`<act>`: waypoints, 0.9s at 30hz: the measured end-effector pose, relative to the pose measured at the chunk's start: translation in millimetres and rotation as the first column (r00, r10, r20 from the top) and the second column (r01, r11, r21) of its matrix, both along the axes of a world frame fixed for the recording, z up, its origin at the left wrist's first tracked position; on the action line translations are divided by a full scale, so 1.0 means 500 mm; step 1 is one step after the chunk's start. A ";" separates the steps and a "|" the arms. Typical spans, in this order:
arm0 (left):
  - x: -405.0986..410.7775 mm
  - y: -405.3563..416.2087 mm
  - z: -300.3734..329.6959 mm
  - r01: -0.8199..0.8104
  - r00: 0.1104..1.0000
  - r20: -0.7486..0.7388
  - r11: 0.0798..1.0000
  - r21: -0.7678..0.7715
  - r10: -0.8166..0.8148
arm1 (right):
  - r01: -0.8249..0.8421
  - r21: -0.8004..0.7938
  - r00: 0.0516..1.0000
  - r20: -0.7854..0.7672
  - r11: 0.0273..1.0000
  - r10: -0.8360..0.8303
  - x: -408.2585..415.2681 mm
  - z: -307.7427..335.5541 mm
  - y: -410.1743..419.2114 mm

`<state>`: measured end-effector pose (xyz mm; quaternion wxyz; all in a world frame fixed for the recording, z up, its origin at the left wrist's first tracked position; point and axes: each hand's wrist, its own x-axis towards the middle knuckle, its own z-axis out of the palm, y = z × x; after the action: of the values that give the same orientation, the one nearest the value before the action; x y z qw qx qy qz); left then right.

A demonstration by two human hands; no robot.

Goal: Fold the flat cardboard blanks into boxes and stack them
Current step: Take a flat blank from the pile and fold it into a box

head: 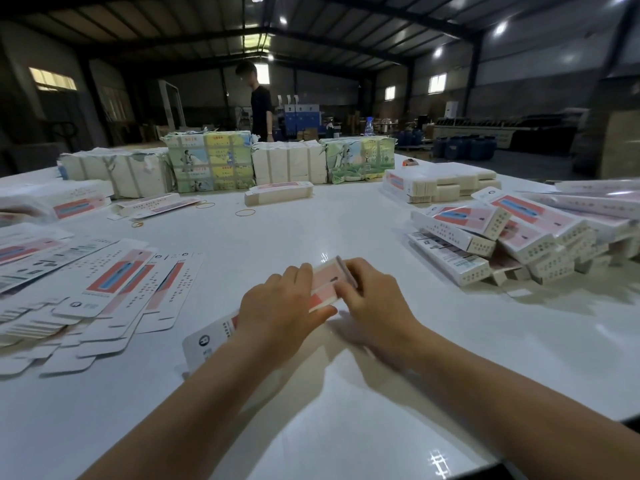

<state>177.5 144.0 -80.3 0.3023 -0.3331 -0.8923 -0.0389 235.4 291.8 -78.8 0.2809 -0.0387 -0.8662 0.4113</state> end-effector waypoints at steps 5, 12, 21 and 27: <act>0.003 0.000 -0.001 -0.054 0.998 -0.040 0.998 -0.034 0.053 | -0.028 0.220 1.000 0.001 0.975 0.028 0.008 -0.002 -0.019; 0.015 -0.009 0.020 0.005 1.000 -0.022 0.998 0.064 -0.003 | -0.204 -0.595 0.971 -0.022 0.778 0.238 0.010 0.036 0.003; 0.018 -0.002 0.023 0.100 0.981 -0.174 0.990 0.097 -0.082 | -0.160 -0.707 0.981 -0.034 0.689 0.193 0.008 0.036 0.012; 0.014 -0.004 0.023 0.119 0.979 -0.177 0.986 0.117 -0.098 | -0.168 -0.731 0.981 -0.062 0.661 0.181 0.013 0.045 0.004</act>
<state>184.4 142.1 -68.7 0.3955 -0.3636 -0.8393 -0.0833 242.1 293.8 -56.6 0.1941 -0.0680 -0.6306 0.7483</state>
